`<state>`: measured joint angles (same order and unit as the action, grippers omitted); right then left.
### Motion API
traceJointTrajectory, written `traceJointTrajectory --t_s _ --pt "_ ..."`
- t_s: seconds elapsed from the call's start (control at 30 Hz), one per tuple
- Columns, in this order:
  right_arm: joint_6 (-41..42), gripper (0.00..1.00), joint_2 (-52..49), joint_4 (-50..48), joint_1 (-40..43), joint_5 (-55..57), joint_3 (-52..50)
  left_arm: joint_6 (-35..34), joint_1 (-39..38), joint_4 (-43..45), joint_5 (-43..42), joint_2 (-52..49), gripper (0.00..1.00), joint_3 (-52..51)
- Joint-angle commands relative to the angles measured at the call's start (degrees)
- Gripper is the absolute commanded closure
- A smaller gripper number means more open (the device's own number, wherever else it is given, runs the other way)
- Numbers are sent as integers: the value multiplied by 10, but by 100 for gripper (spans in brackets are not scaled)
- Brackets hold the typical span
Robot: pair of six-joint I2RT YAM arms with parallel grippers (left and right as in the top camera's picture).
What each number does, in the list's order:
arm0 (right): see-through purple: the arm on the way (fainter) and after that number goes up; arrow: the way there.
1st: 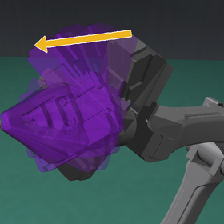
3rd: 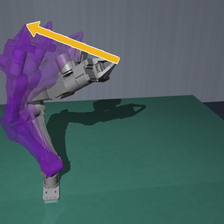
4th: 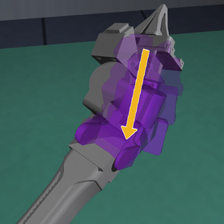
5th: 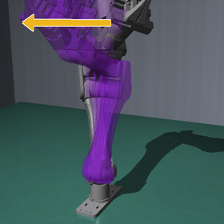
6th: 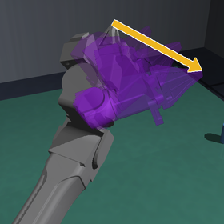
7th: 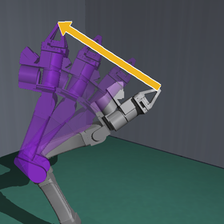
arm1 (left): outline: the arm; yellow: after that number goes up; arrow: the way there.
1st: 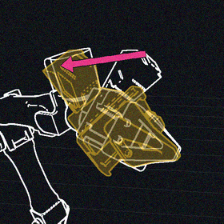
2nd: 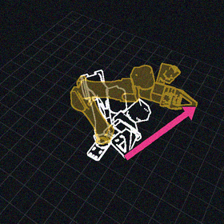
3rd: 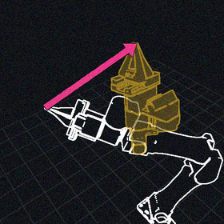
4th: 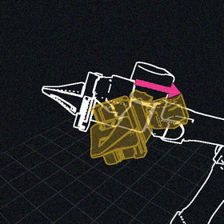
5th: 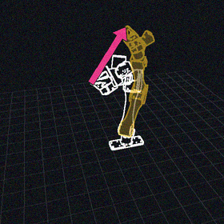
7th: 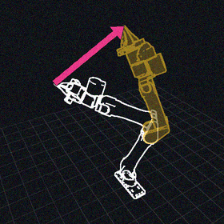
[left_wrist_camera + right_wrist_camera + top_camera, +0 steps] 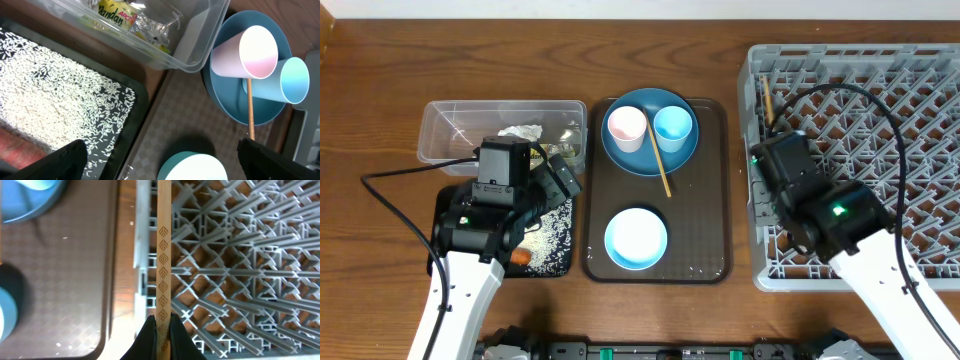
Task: Sort waste into correct bins and load items into the dishwasher rack
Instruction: 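Lift the chopstick with the right gripper and carry it to the rack, then lower the chopstick into the rack and open the right gripper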
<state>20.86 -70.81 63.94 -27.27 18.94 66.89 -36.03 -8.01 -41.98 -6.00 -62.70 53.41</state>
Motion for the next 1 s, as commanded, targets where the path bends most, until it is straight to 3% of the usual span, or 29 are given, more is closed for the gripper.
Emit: traceJointTrajectory --t_s 0.0,0.97 --pt "-12 99 -4 1 28 10 -2 2 2 0 5 -2 2 8" --pt "-33 99 -149 -44 59 5 -3 2 2 0 5 -2 2 8"
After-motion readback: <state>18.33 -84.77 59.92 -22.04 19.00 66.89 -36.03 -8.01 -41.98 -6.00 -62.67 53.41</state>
